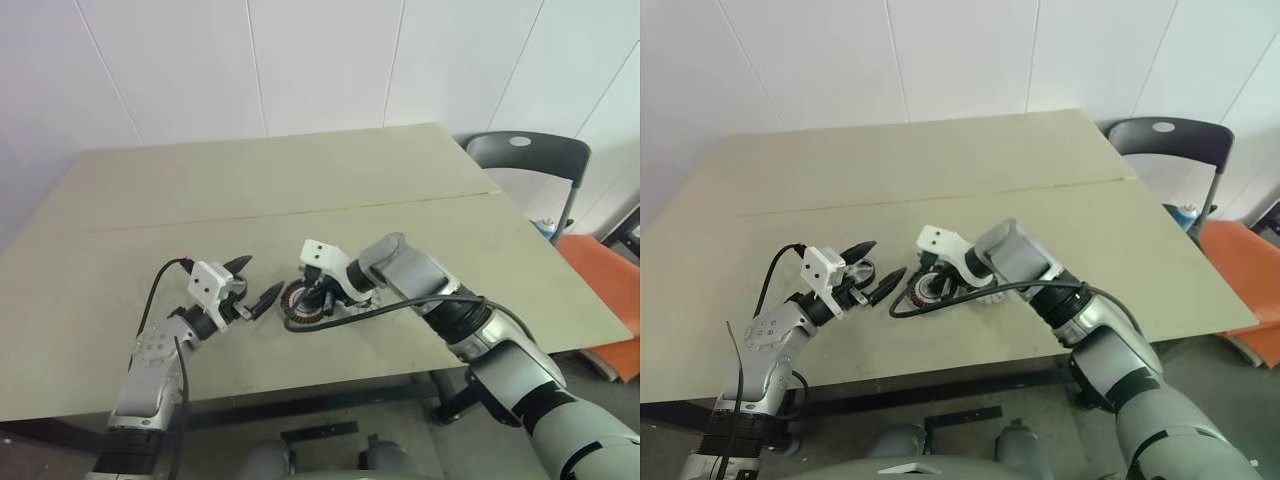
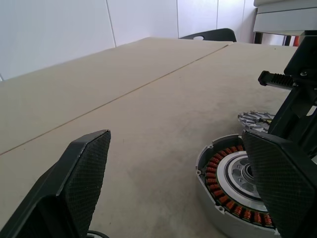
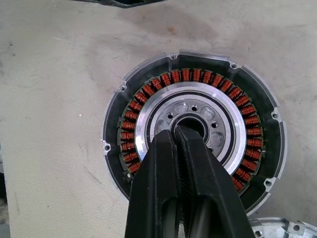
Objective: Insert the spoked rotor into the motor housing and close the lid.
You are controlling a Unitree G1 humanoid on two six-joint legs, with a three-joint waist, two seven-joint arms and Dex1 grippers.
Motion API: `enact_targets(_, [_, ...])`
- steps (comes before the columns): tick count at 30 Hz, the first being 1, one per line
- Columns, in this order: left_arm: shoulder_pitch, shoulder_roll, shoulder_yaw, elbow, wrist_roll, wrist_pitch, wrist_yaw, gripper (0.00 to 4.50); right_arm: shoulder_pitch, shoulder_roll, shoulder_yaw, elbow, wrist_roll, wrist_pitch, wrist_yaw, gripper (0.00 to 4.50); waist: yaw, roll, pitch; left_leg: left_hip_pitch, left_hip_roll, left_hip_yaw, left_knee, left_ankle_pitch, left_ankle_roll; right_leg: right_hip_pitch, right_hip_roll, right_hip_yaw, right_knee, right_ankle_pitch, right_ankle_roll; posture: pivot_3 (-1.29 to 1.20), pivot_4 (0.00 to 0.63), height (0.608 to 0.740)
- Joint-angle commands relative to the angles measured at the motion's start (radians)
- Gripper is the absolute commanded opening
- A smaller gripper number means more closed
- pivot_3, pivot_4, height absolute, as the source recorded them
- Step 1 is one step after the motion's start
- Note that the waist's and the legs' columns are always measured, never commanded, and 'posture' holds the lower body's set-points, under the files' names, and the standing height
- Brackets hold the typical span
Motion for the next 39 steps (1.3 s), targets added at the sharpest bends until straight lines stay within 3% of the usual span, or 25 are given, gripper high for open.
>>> enact_targets(1, [-0.010,0.006,0.011,-0.020,0.000,-0.013,0.002,4.50,0.034,0.007,0.052,0.053,-0.046,-0.015,-0.045,0.04,-0.001,0.000,0.000,0.000,0.001,0.000,0.001,0.000,0.000,0.000,0.001,0.000,0.001,0.000,0.000,0.00,0.000,0.740])
enact_targets(25, [-0.006,0.000,0.005,-0.020,0.005,-0.018,0.007,4.50,0.066,-0.031,0.109,0.058,-0.107,-0.058,0.004,0.04,0.003,0.001,-0.005,0.001,0.002,-0.002,0.011,0.000,-0.001,0.002,0.003,0.001,0.006,-0.001,-0.005,0.00,0.000,0.740])
enact_targets(39, [-0.009,-0.003,0.004,-0.013,0.005,-0.020,0.008,4.50,0.072,0.016,0.072,0.115,-0.101,-0.040,-0.033,0.04,0.000,0.004,-0.008,0.001,0.002,-0.002,0.011,-0.001,-0.002,0.001,0.003,0.001,0.007,-0.002,-0.005,0.00,0.000,0.740])
